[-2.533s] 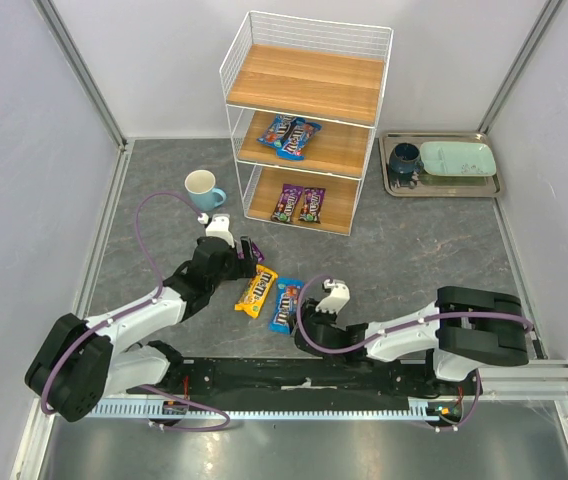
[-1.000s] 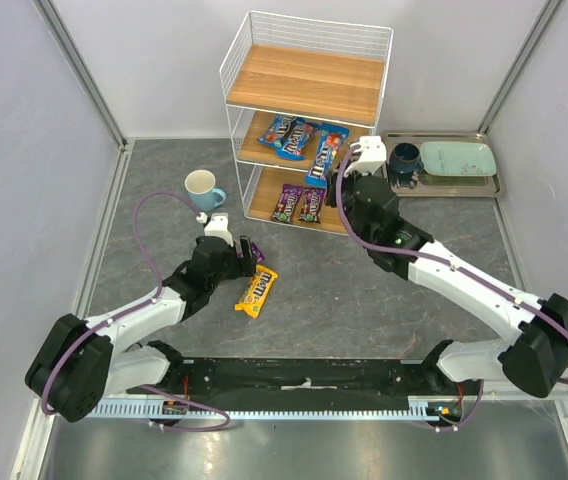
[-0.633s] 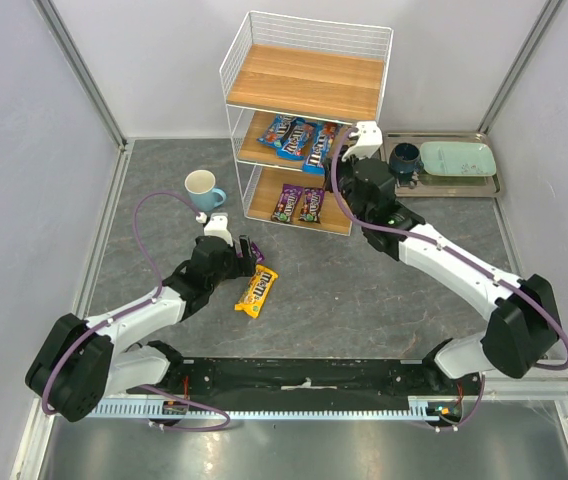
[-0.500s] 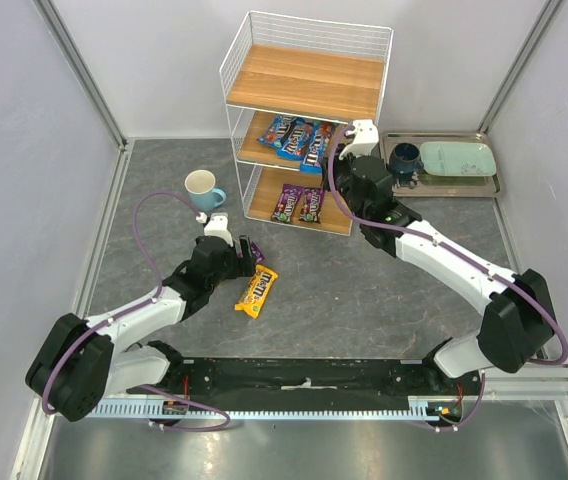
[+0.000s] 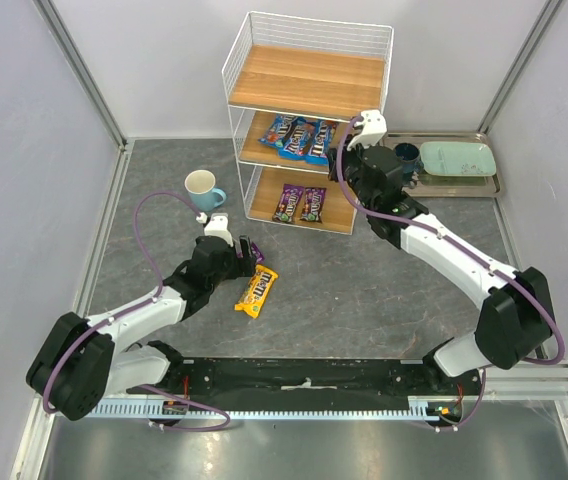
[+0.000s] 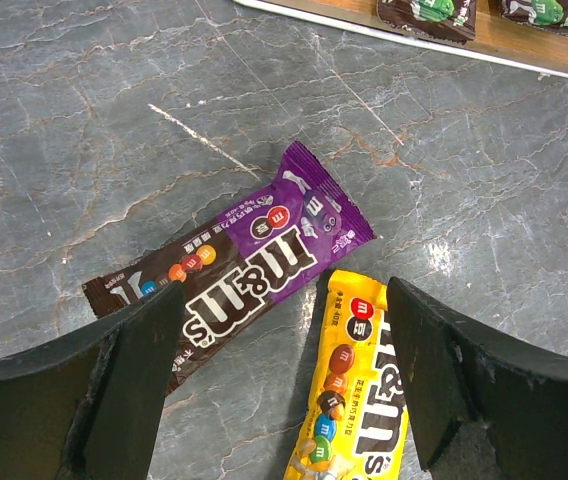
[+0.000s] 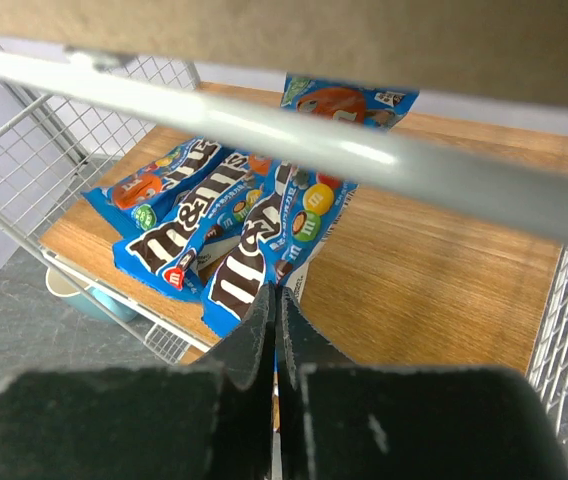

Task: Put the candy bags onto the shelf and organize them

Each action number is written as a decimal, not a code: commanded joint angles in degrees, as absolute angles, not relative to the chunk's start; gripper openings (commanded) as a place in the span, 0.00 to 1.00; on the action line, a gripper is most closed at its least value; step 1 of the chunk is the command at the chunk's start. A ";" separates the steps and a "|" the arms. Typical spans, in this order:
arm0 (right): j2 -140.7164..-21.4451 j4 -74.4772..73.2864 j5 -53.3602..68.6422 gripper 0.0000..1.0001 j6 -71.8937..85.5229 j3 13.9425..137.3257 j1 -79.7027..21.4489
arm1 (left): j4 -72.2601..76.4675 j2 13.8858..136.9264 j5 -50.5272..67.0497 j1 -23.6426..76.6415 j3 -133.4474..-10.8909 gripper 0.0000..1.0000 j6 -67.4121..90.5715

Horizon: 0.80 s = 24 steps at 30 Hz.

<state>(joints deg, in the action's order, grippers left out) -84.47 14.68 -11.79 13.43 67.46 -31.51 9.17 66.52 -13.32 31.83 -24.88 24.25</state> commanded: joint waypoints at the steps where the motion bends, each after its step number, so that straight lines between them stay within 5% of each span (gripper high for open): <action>1: -85.69 17.84 -11.25 0.00 14.68 70.49 -29.62 | 12.13 66.97 -13.62 31.47 -25.14 0.88 22.50; 5: -86.31 18.11 -11.95 0.04 14.50 70.31 -29.62 | 12.22 67.24 -13.54 31.46 -25.14 0.88 22.50; 10: -86.31 18.28 -13.09 0.48 14.33 69.61 -29.44 | 12.13 67.59 -13.36 31.46 -25.31 0.88 22.50; 24: -80.69 21.79 -4.86 0.60 15.38 64.43 -29.36 | 12.13 67.76 -13.01 31.46 -25.40 0.88 22.50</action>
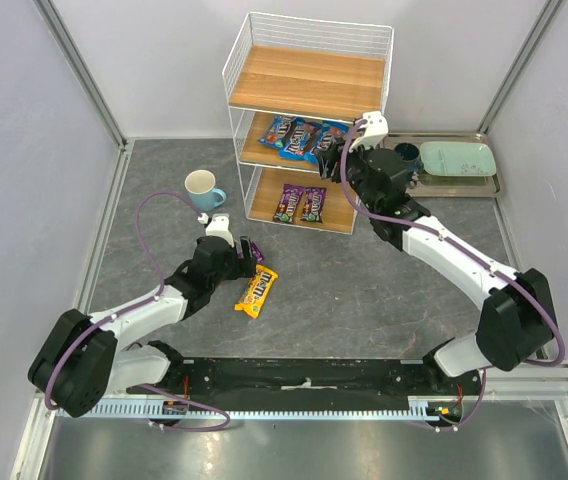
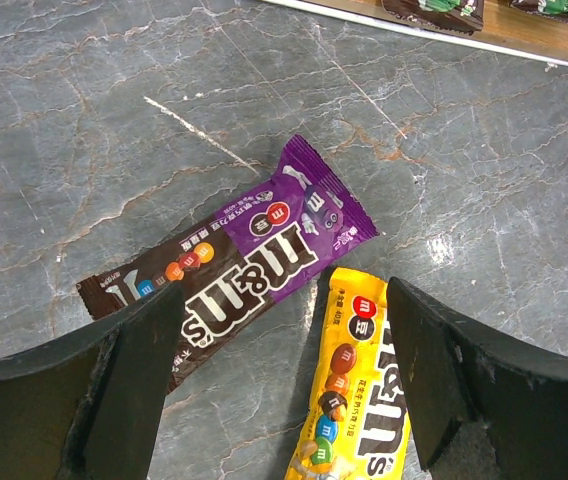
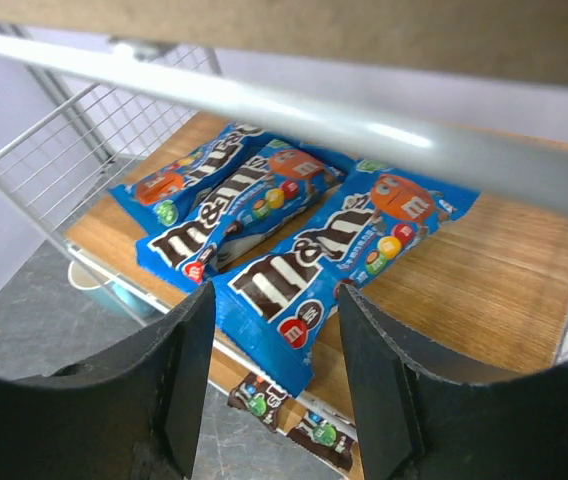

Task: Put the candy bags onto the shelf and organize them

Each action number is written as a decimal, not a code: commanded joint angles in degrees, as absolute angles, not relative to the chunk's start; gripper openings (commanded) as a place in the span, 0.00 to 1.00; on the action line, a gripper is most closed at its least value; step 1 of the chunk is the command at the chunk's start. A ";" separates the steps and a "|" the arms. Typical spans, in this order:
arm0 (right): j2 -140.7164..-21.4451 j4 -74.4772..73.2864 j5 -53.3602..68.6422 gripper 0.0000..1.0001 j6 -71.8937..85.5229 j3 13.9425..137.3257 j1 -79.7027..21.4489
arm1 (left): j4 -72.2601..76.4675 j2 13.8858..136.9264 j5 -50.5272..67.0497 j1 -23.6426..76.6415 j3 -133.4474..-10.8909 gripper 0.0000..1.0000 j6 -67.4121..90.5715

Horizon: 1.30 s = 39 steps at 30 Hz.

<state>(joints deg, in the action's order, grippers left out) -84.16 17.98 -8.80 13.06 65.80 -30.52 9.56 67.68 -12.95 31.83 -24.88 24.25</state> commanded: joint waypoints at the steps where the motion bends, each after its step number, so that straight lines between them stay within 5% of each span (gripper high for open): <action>1: -80.51 21.80 -3.70 0.60 15.64 64.34 -29.36 | 12.22 67.68 -13.01 31.46 -25.31 0.88 22.50; 12: -72.96 20.84 9.23 0.61 15.74 57.31 -33.48 | 12.39 67.06 -13.09 31.38 -25.05 0.88 22.59; 17: -68.65 16.97 -1.47 0.61 16.25 52.31 -45.68 | 12.48 66.88 -13.27 31.38 -24.96 0.88 22.68; 22: -66.97 21.34 -18.96 0.60 36.44 39.59 -56.49 | 12.39 66.80 -14.15 31.38 -24.79 0.88 22.94; 27: -75.30 22.32 -34.69 0.63 53.33 34.80 -65.99 | 12.30 66.62 -14.76 31.29 -24.61 0.88 23.11; 39: -97.46 35.68 -35.86 0.68 73.82 35.86 -74.97 | 10.90 65.92 -17.93 30.76 -24.61 0.94 24.35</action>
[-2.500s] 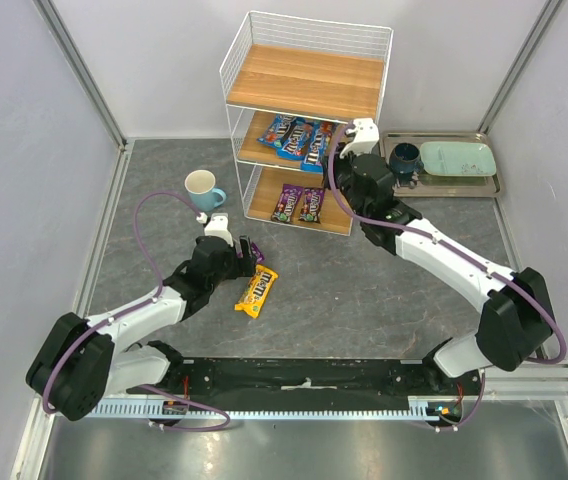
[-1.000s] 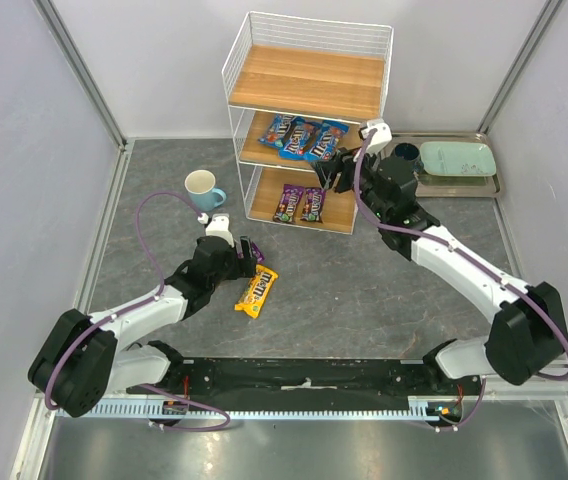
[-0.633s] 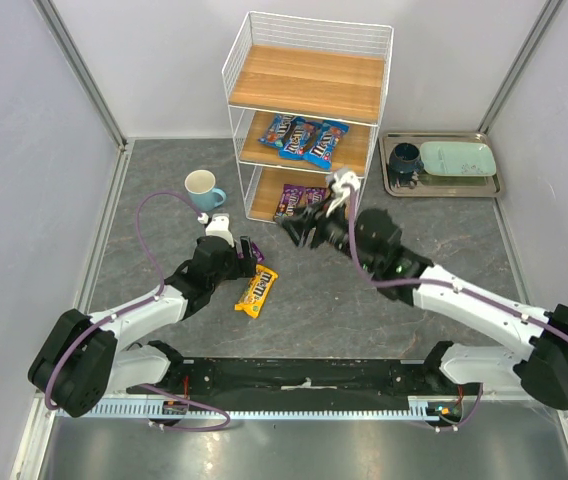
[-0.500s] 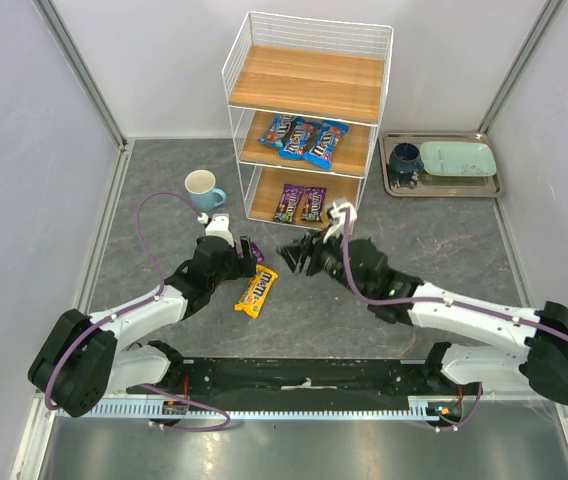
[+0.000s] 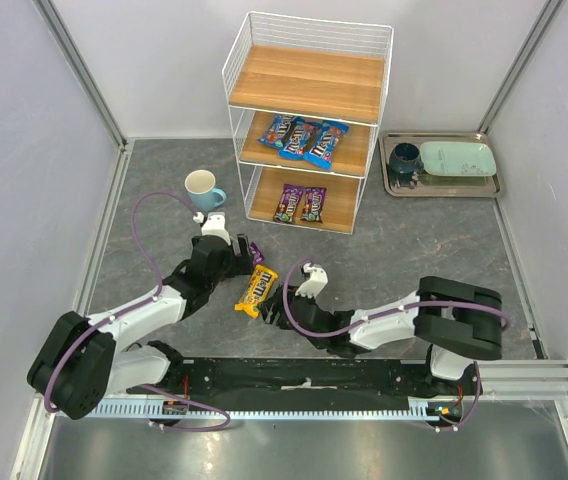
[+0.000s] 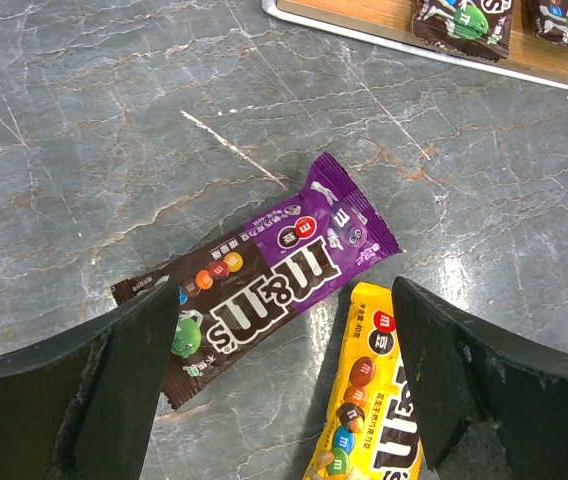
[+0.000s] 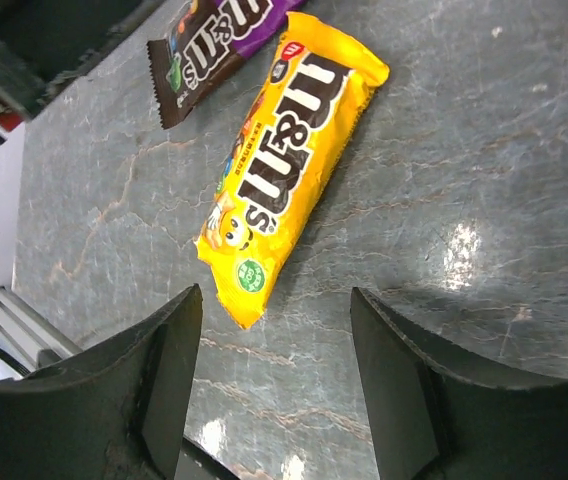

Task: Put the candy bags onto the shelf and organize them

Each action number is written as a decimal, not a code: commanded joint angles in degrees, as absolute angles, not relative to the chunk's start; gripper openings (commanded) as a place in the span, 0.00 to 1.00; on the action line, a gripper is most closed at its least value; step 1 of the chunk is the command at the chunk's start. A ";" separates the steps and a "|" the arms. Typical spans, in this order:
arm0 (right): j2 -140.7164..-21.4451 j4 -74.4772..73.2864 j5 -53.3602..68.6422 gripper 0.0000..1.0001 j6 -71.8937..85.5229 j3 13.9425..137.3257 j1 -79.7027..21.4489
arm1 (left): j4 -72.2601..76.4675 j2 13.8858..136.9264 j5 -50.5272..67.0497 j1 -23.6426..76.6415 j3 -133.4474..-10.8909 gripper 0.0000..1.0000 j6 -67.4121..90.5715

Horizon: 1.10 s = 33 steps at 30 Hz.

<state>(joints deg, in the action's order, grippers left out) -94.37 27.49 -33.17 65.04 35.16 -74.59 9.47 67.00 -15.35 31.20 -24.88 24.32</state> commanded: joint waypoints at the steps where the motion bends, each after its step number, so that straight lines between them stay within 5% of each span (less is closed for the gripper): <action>1: -98.25 37.08 -35.60 0.68 74.35 36.12 -75.06 | 10.99 65.83 -17.93 30.67 -24.61 0.94 24.43; 14: -107.31 40.43 -32.87 0.64 79.72 38.85 -75.06 | 10.90 65.22 -17.67 30.41 -24.43 0.93 24.43; 19: -107.75 40.08 -33.22 0.42 80.59 38.15 -75.15 | 10.90 65.13 -17.40 30.41 -24.43 0.93 24.43; 23: -107.32 41.31 -33.66 0.03 79.99 36.83 -75.06 | 10.99 65.04 -17.31 30.32 -24.35 0.93 24.35; 29: -98.54 39.82 -35.77 0.00 72.18 33.58 -74.97 | 10.99 64.78 -17.14 30.23 -24.26 0.93 24.35; 33: -86.77 22.93 -35.77 0.00 56.05 37.59 -74.97 | 11.07 64.77 -17.05 30.15 -24.17 0.93 24.52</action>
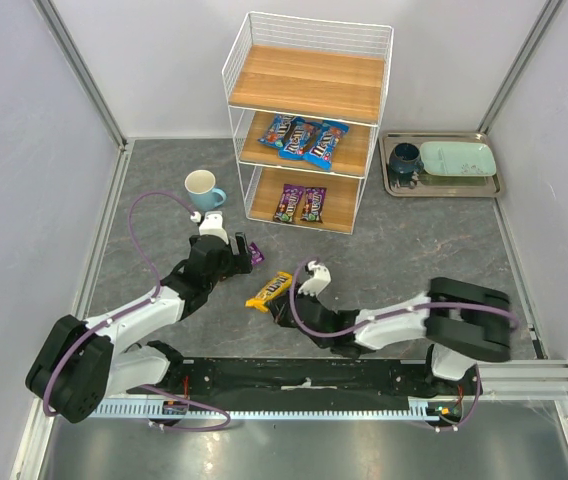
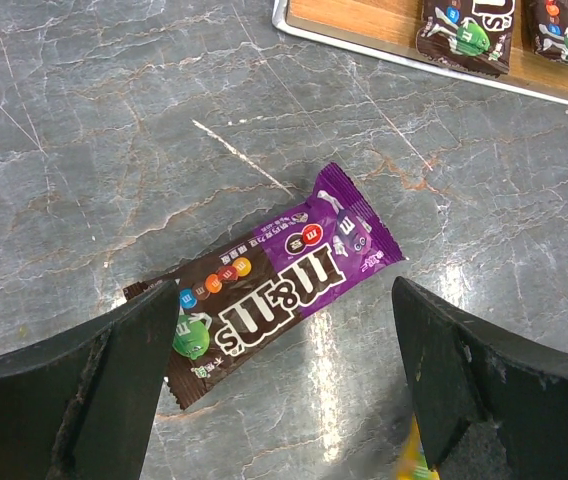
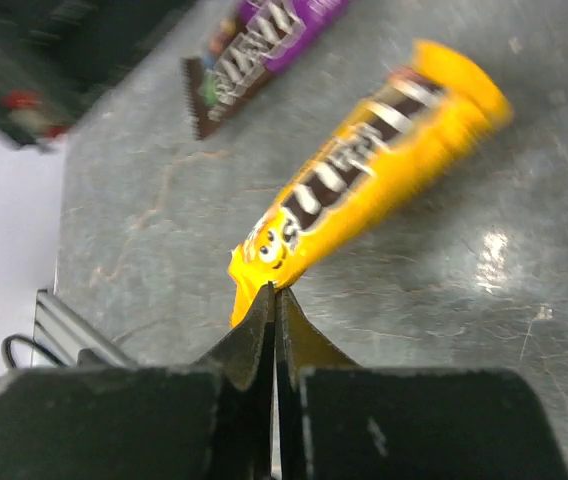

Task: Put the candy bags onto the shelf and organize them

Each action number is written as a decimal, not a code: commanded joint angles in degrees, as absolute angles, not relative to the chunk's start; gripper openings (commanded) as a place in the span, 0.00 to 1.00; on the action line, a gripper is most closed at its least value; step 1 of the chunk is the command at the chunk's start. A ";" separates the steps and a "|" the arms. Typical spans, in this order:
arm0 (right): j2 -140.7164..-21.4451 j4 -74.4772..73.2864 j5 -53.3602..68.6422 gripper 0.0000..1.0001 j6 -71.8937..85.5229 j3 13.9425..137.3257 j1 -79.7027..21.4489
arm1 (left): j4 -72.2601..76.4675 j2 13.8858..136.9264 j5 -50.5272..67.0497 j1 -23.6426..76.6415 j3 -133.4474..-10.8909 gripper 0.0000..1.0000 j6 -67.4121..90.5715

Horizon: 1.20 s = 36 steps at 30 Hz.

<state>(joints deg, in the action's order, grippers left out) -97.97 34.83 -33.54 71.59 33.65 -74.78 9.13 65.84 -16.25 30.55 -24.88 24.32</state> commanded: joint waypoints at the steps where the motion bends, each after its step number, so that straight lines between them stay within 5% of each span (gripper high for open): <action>1: -81.88 19.20 -35.77 0.00 53.46 38.92 -75.06 | 11.07 64.78 -16.96 30.06 -24.17 0.93 24.52; 9: -63.82 -4.72 -33.41 0.00 30.96 56.30 -73.40 | 11.25 64.78 -16.08 29.62 -23.99 0.93 24.79; 14: -64.77 -10.01 -22.71 0.00 19.27 73.51 -65.41 | 11.43 64.95 -15.56 29.53 -24.08 0.93 24.87; 26: -89.02 -19.60 13.22 0.00 10.63 116.86 -39.94 | 11.60 64.95 -15.21 29.36 -23.91 0.93 24.61; 36: -107.99 -16.96 29.00 0.00 16.79 132.70 -25.84 | 11.87 65.48 -14.68 29.09 -23.99 0.93 24.43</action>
<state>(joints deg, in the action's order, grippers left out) -102.91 -18.96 20.21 14.74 126.96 -28.03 9.17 65.78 -14.74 29.58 -24.14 24.32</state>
